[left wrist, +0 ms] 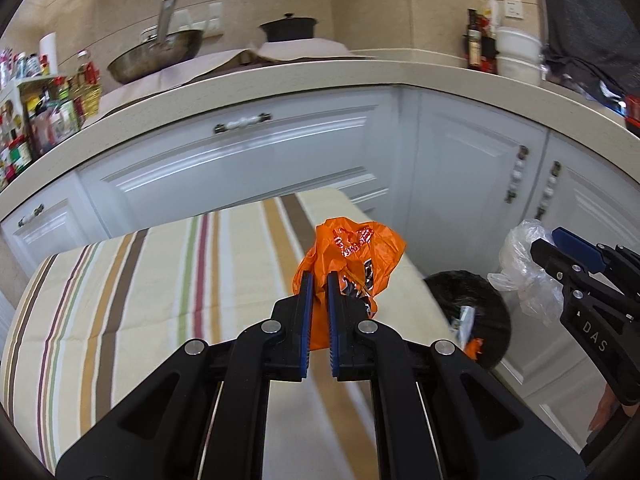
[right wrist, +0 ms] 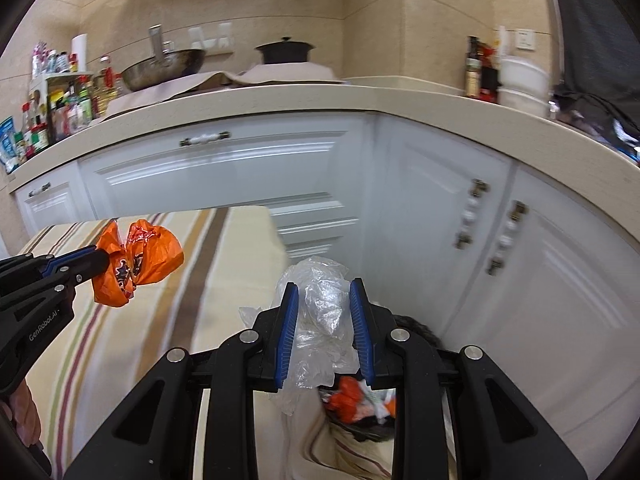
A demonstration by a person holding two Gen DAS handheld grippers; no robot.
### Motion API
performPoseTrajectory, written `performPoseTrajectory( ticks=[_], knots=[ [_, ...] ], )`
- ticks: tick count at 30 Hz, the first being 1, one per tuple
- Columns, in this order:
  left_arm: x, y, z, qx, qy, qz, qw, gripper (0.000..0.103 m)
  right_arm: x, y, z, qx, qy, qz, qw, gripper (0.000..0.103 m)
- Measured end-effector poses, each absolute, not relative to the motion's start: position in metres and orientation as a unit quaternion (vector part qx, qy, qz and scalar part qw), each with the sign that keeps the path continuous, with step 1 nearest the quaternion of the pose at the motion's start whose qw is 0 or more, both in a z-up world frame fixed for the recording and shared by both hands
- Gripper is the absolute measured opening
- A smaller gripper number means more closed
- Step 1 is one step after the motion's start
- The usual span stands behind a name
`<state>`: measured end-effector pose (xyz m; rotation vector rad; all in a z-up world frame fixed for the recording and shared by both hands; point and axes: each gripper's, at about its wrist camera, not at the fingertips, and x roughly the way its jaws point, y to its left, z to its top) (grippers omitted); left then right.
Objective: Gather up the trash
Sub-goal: 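Carry the clear bag and orange bag over the bin and open both tools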
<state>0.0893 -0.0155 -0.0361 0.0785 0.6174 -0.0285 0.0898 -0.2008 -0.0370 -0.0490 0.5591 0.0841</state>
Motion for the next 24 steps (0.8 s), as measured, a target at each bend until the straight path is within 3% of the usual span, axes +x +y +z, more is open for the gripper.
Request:
performPoseTrajectory(
  ticks=[10, 21, 23, 24],
  knots=[
    [0.085, -0.095, -0.043, 0.076, 0.302, -0.071, 0.948, 0.007, 0.07, -0.258, -0.042, -0.006, 0.275, -0.015, 0.961, 0.028],
    [0.134, -0.153, -0.069, 0.094, 0.315, -0.086, 0.94, 0.008, 0.11, -0.287, -0.074, 0.007, 0.292, -0.031, 0.956, 0.028],
    [0.146, -0.159, -0.074, 0.094, 0.32, -0.087, 0.939, 0.01, 0.119, -0.289, -0.079, 0.008, 0.292, -0.029, 0.956, 0.028],
    [0.152, -0.163, -0.077, 0.097, 0.323, -0.087, 0.937, 0.019, 0.126, -0.291, -0.082, 0.006, 0.291, -0.031, 0.956, 0.032]
  ],
)
